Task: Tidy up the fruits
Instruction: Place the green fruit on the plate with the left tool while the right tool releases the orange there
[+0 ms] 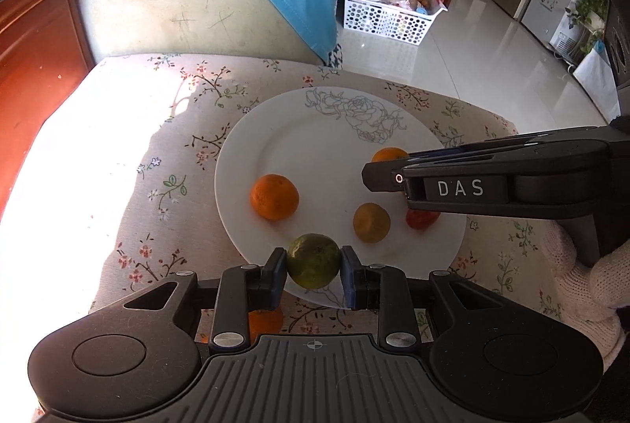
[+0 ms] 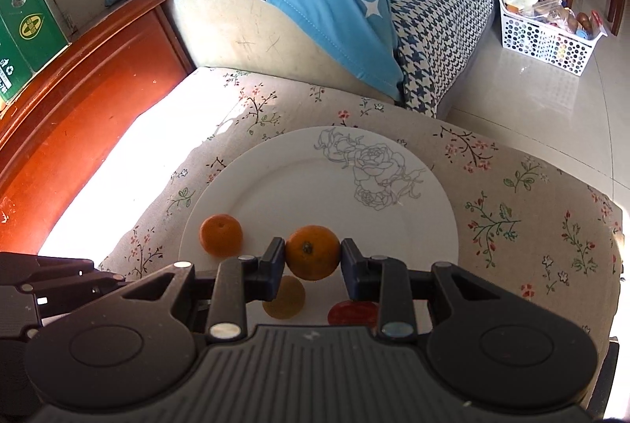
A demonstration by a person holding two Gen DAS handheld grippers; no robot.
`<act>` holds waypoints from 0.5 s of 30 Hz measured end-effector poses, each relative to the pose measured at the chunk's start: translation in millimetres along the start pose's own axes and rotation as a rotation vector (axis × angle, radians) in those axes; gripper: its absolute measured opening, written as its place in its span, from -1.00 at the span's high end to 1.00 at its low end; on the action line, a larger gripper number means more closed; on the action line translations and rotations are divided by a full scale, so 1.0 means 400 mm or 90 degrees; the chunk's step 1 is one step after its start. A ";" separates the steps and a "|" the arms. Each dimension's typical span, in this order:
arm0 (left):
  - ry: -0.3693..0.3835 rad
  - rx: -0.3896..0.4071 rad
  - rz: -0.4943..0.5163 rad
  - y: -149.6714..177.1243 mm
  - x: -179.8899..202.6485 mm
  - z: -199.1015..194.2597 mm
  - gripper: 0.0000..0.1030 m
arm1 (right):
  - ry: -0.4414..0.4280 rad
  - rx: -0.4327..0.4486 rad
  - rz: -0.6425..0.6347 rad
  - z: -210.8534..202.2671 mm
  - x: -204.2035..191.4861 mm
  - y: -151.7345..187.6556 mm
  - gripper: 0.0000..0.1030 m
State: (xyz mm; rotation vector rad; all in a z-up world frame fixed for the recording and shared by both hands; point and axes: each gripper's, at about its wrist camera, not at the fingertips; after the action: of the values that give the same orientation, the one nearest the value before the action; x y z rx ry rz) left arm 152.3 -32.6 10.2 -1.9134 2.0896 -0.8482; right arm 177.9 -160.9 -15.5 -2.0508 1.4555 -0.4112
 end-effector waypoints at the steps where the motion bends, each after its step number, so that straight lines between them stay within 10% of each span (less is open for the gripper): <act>1: -0.002 0.000 0.004 0.001 0.004 0.000 0.49 | 0.002 0.000 0.000 0.001 0.000 0.000 0.40; 7: -0.012 0.006 0.018 0.003 0.022 -0.008 0.42 | 0.009 0.007 0.013 -0.004 0.005 -0.003 0.35; 15: -0.043 0.028 0.031 0.006 0.034 -0.034 -0.25 | 0.007 0.021 0.026 -0.027 0.006 -0.009 0.28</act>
State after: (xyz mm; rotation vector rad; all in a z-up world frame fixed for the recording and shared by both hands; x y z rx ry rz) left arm 141.3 -41.8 23.1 -1.8345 2.0521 -0.8009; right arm 175.5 -165.5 -4.9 -1.9923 1.4847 -0.4291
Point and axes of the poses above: each gripper's, at about its wrist camera, not at the fingertips, and z roughly the way its jaws point, x to its right, y to its underside, and after that the axes turned 13 degrees about -z, right-handed
